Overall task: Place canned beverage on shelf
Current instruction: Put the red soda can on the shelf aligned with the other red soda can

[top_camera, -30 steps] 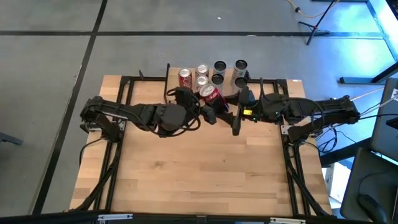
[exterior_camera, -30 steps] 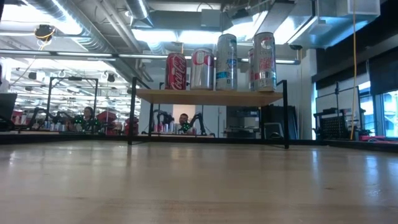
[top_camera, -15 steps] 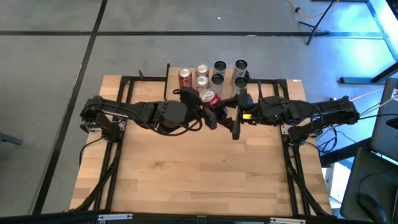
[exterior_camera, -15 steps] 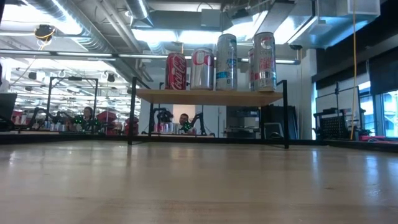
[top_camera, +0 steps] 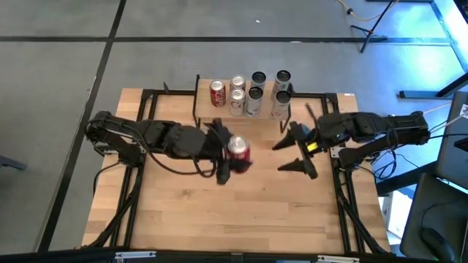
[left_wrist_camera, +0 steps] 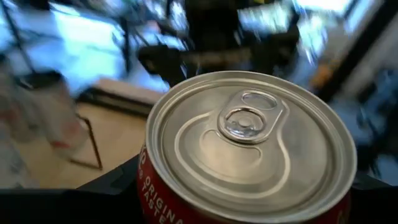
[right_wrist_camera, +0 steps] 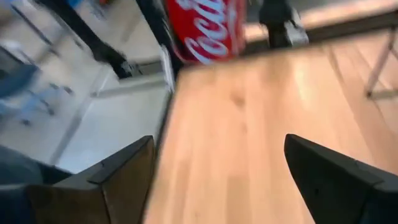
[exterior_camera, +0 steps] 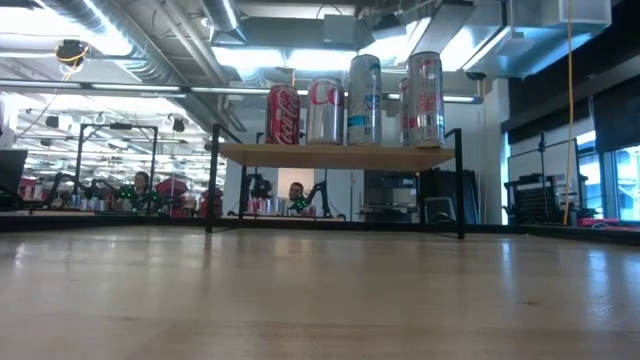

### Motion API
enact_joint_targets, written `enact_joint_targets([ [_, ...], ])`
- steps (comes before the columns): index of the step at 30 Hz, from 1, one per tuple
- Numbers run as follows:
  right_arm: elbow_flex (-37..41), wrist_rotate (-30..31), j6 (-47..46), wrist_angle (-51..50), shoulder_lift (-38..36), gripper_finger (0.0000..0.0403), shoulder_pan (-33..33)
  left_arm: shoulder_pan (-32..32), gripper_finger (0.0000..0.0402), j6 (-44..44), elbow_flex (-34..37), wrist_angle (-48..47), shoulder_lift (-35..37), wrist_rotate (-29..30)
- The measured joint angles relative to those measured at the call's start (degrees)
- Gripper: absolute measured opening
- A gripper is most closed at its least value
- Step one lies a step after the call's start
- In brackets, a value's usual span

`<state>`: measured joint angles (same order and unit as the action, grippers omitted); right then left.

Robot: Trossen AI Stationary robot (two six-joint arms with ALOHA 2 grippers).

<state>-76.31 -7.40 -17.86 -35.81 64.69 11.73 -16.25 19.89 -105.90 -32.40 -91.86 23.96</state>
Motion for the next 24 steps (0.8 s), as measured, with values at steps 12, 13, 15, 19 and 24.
enact_joint_targets([
  [12, 16.6, 19.8, -14.4, 15.7, 2.6, 0.0344, 11.3, -0.4, 0.0268, -10.5, 15.6, -3.4, -2.7, -12.7],
  [13, 17.9, 19.8, -16.2, 17.2, 3.0, 0.0344, 11.9, -0.1, 0.0268, -11.1, 18.3, -1.2, -2.7, -14.0],
  [15, 19.8, 20.1, -19.3, 20.5, 4.1, 0.0344, 13.1, 0.5, 0.0268, -11.5, 23.9, 4.8, -2.7, -16.5],
  [19, 21.7, 22.0, -23.2, 25.3, 7.1, 0.0344, 15.1, 0.5, 0.0268, -11.5, 34.7, 19.0, -2.7, -17.4],
  [24, 21.7, 23.9, -24.1, 26.4, 12.0, 0.0344, 16.1, -0.5, 0.0269, -12.8, 44.5, 31.2, -3.7, -15.9],
])
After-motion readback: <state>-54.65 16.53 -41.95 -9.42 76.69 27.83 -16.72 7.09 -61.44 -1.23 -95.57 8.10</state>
